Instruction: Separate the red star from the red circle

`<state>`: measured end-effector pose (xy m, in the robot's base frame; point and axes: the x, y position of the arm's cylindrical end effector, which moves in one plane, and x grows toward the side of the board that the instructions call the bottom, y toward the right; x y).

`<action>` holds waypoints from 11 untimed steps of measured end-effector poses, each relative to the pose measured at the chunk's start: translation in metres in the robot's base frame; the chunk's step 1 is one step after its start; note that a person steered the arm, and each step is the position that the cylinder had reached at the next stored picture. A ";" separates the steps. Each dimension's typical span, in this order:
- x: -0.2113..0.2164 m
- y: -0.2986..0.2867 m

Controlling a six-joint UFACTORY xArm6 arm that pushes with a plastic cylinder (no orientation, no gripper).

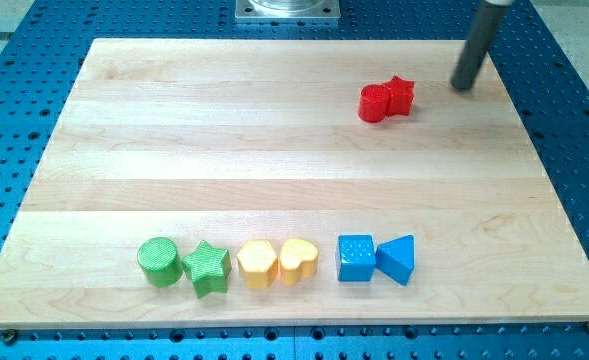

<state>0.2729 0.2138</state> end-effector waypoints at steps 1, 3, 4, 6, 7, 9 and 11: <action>0.013 -0.056; 0.040 -0.035; 0.038 -0.085; 0.182 -0.039; 0.182 -0.038; 0.182 -0.038; 0.167 -0.060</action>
